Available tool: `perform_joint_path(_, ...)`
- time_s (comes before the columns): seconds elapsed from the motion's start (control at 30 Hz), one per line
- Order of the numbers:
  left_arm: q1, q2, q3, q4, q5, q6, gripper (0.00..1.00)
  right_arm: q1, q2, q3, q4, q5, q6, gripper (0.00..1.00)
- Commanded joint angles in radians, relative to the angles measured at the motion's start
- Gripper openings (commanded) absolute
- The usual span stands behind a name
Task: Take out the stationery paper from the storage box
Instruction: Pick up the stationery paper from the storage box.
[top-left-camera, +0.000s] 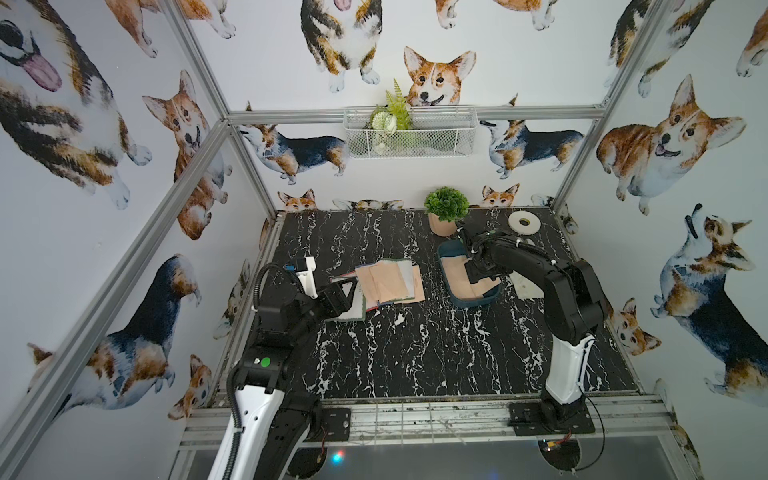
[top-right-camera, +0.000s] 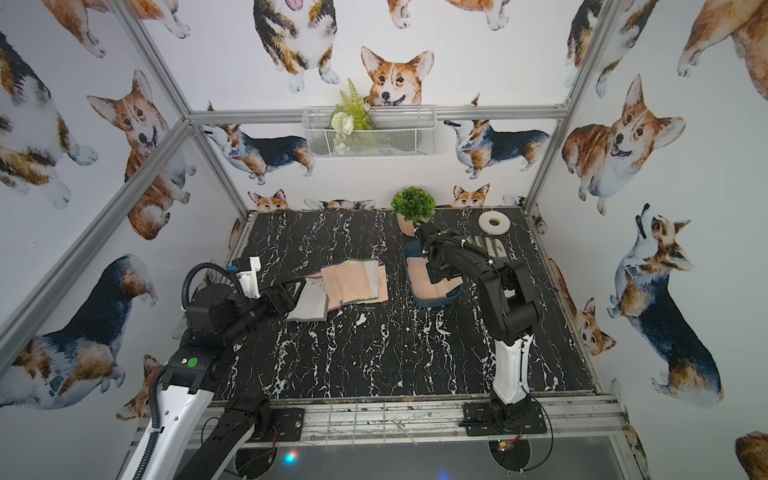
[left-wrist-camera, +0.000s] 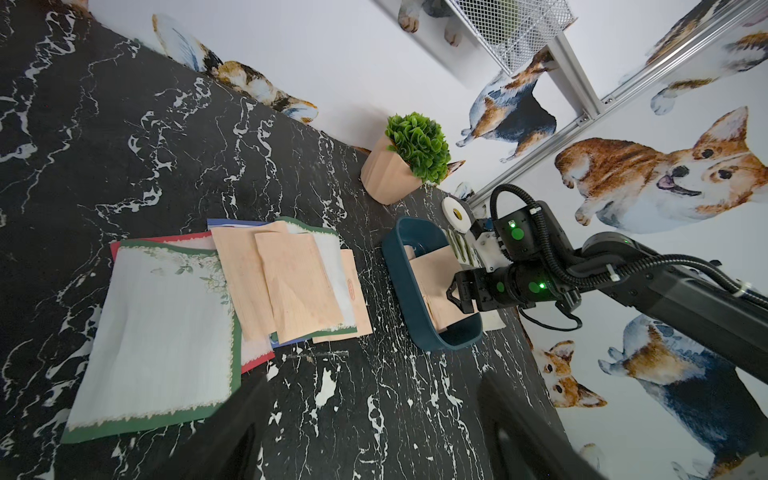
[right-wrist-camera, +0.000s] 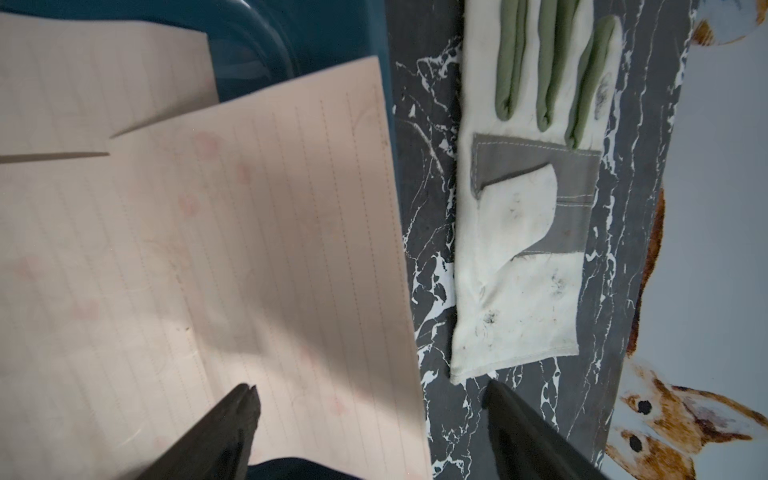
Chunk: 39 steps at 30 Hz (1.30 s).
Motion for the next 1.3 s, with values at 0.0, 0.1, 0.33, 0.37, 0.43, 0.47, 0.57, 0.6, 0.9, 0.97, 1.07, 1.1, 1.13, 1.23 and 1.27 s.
perform_joint_path(0.0, 0.003, -0.007, 0.002, -0.022, -0.006, -0.006, 0.82, 0.001, 0.022, 0.010, -0.006, 0.027, -0.019, 0.87)
perform_joint_path(0.1, 0.002, -0.008, 0.004, -0.030, -0.008, -0.003, 0.82, 0.000, 0.026, 0.009, -0.007, 0.020, -0.017, 0.79)
perform_joint_path(0.33, 0.002, -0.008, 0.005, -0.035, -0.007, -0.003, 0.82, 0.000, 0.008, 0.003, -0.007, 0.013, -0.017, 0.64)
perform_joint_path(0.37, 0.002, -0.009, 0.008, -0.037, -0.008, -0.002, 0.82, 0.000, 0.006, 0.004, -0.011, 0.019, -0.017, 0.59)
perform_joint_path(0.43, 0.002, -0.012, 0.011, -0.044, -0.011, 0.001, 0.82, 0.000, 0.000, 0.006, -0.011, 0.015, -0.019, 0.53)
perform_joint_path(0.47, 0.002, -0.014, 0.014, -0.045, -0.014, 0.003, 0.82, 0.000, -0.003, 0.007, -0.011, 0.012, -0.021, 0.48)
perform_joint_path(0.57, 0.002, -0.017, 0.013, -0.049, -0.016, 0.004, 0.82, 0.001, -0.007, 0.015, -0.019, 0.012, -0.023, 0.32)
perform_joint_path(0.6, 0.002, -0.017, 0.014, -0.049, -0.014, 0.004, 0.82, 0.000, -0.007, 0.019, -0.022, 0.011, -0.023, 0.26)
perform_joint_path(0.9, 0.002, -0.022, 0.002, -0.046, -0.014, -0.001, 0.82, 0.001, -0.022, 0.033, -0.048, 0.038, -0.026, 0.00)
perform_joint_path(0.97, 0.002, -0.023, -0.004, -0.042, -0.013, -0.003, 0.82, 0.001, -0.028, 0.032, -0.048, 0.039, -0.027, 0.00)
perform_joint_path(1.07, 0.001, -0.026, -0.009, -0.041, -0.012, -0.009, 0.82, 0.002, -0.037, 0.033, -0.054, 0.029, -0.023, 0.00)
perform_joint_path(1.1, 0.003, -0.027, -0.009, -0.041, -0.010, -0.010, 0.82, 0.004, -0.043, 0.033, -0.053, 0.017, -0.019, 0.00)
perform_joint_path(1.13, 0.002, -0.028, -0.009, -0.039, -0.007, -0.011, 0.82, 0.007, -0.056, 0.029, -0.049, -0.003, -0.018, 0.00)
perform_joint_path(1.23, 0.002, -0.021, -0.013, -0.026, 0.006, -0.017, 0.82, 0.031, -0.108, 0.021, -0.046, -0.052, -0.004, 0.00)
perform_joint_path(1.27, 0.001, -0.018, -0.015, -0.017, 0.012, -0.023, 0.82, 0.042, -0.133, 0.019, -0.044, -0.073, 0.003, 0.00)
